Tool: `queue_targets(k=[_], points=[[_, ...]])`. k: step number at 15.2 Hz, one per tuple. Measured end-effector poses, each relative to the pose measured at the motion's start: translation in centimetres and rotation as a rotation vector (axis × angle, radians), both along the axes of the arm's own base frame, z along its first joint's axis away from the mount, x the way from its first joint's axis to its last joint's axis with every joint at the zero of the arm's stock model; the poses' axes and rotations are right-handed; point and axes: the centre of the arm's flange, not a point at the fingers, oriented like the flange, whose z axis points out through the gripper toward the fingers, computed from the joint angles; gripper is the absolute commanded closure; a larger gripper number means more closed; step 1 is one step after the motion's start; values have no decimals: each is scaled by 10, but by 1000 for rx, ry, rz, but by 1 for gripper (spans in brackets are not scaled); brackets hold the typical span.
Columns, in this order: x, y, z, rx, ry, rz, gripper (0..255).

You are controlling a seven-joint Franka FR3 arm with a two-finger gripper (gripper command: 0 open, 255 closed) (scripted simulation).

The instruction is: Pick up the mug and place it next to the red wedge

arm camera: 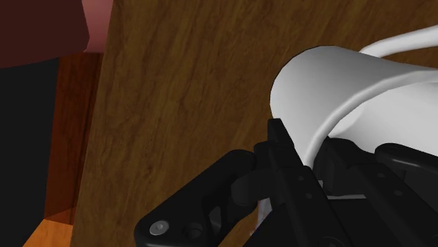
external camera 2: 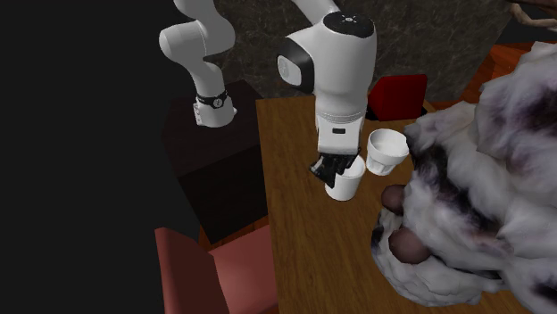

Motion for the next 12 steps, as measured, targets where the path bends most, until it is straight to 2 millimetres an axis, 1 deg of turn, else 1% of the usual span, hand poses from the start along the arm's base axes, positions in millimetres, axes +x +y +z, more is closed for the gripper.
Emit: queue_targets(k=[12], points=[[1,1,63,0,0,0,255]])
